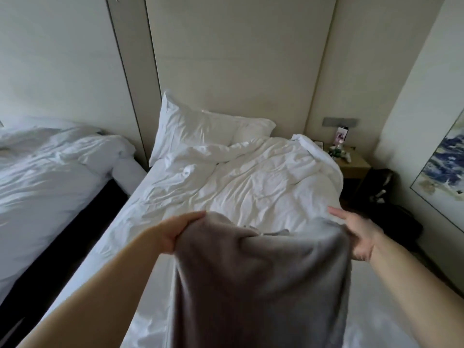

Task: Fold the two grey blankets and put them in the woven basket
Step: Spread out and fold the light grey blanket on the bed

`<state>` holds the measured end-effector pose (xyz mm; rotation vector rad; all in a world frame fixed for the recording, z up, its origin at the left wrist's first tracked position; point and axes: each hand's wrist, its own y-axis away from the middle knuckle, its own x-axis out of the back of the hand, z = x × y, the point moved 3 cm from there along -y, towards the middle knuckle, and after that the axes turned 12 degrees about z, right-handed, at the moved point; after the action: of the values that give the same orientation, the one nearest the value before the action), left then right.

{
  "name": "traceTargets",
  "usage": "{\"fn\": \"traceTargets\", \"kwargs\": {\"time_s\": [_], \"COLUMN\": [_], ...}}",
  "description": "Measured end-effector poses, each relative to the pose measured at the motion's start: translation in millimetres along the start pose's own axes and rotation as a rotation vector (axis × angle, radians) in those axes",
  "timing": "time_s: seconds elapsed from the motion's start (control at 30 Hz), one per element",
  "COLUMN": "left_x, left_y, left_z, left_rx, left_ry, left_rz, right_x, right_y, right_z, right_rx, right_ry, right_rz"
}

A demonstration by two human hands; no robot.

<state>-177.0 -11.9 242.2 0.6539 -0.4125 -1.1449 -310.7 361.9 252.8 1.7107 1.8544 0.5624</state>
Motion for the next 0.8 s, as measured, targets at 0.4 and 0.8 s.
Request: {"fn": "traceTargets", "kwargs": {"time_s": [0.4, 0.8], "left_x": [14.1, -14.5], "left_y": [-3.0, 17.5], "left_z": [74.7, 146.9], "left_rx": [-0.247, -0.276], "left_ry": [0.136, 0.021], "left_rz": [0.057, 0.028], "right_x": [-8.2, -46.9], "right_y": [15.9, 35.3], "right_z": [-65.8, -135.1], "right_rx": [0.088, 0.243], "right_ry": [-0.099, -0.109], "right_rz": [-0.001, -0.048]}}
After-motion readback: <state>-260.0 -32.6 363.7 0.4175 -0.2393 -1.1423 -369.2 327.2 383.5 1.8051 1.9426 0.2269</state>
